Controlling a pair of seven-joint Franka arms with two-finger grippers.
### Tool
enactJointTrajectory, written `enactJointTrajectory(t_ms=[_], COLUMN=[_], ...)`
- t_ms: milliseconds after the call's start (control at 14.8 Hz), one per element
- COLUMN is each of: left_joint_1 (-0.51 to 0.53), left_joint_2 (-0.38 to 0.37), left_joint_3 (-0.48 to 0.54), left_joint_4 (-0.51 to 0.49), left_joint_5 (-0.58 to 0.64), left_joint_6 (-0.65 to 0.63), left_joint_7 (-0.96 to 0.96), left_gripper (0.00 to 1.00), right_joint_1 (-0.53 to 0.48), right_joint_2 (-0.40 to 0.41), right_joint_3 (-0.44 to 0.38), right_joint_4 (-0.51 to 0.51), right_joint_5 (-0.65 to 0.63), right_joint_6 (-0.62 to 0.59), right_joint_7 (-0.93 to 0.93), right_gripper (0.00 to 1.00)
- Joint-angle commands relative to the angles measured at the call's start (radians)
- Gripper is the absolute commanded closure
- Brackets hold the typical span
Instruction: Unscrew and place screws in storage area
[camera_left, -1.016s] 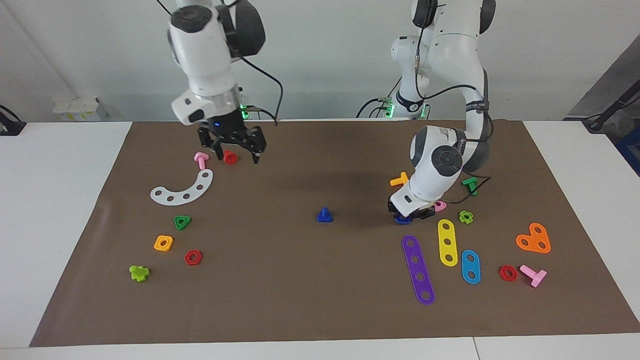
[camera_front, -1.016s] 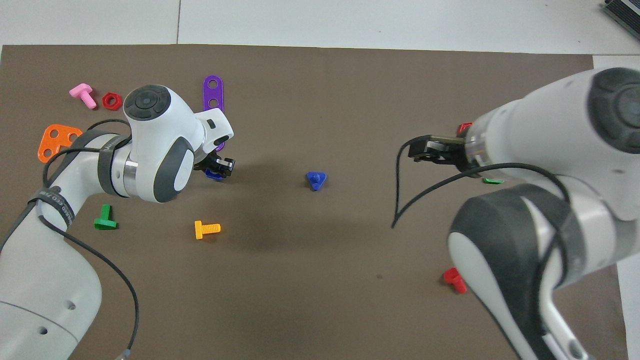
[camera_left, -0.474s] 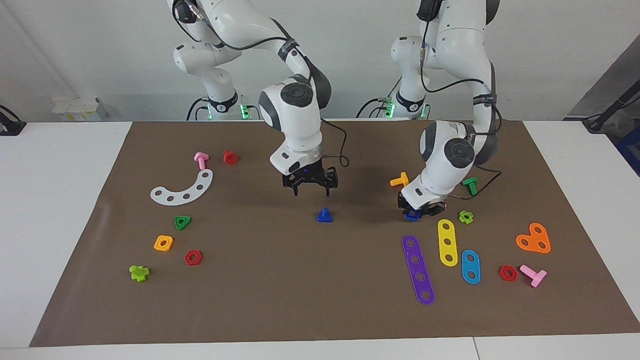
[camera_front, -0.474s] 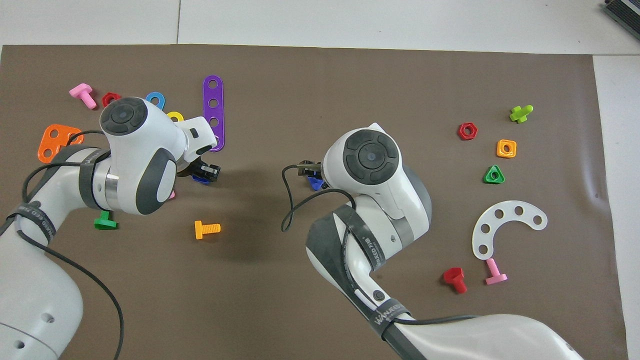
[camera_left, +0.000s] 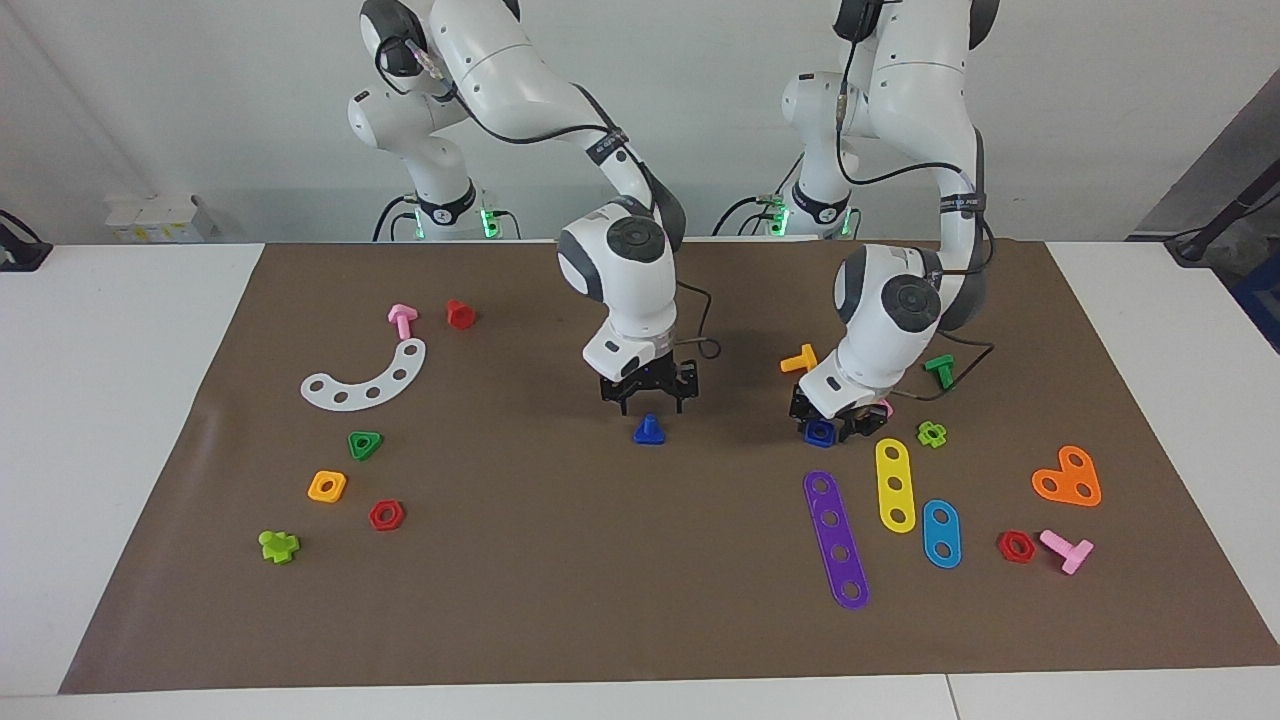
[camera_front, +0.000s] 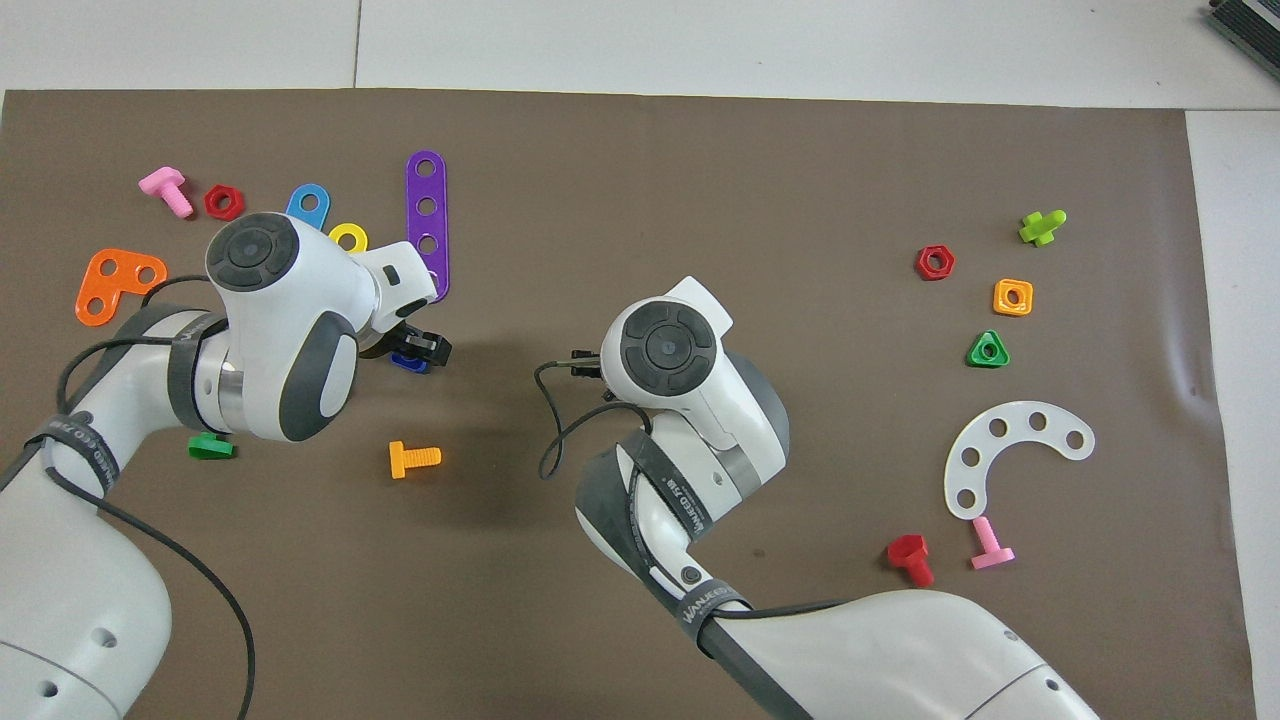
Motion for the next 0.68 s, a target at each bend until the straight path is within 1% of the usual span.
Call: enactJointTrajectory(t_ms=[0, 68, 203, 406, 610], left_joint_1=[0.006, 0.009, 0.048, 0.12, 0.199], left_joint_2=[-0.049, -0.056, -0.086, -0.128, -0.167], left_joint_3=[0.002, 0.004, 0.004, 0.005, 0.005], left_joint_4=[-0.012, 0.004, 0.024, 0.073, 0.074], left_joint_5=[-0.02, -0.02, -0.02, -0.018, -0.013], left_joint_6=[0.009, -0.002, -0.035, -0.135, -0.184], left_joint_7=[0.007, 0.007, 0.01, 0.022, 0.049], left_gripper=[0.05, 0.02, 0.02, 0.02, 0.02], right_joint_1=[-0.006, -0.008, -0.006, -0.008, -0.008], right_joint_2=[0.005, 0.004, 0.004, 0.004, 0.004], right_joint_3=[0.0, 0.0, 0.0, 0.0, -0.002], right_joint_4=[-0.023, -0.034, -0.043, -0.046, -0.059], right_joint_5=[-0.035, -0.047, -0.049, -0.056, -0.062], right_joint_6=[0.048, 0.062, 0.09, 0.108, 0.136], right_joint_7=[-0.034, -0.049, -0.058, -0.08, -0.094], right_gripper=[0.34, 0.41, 0.42, 0.42, 0.42])
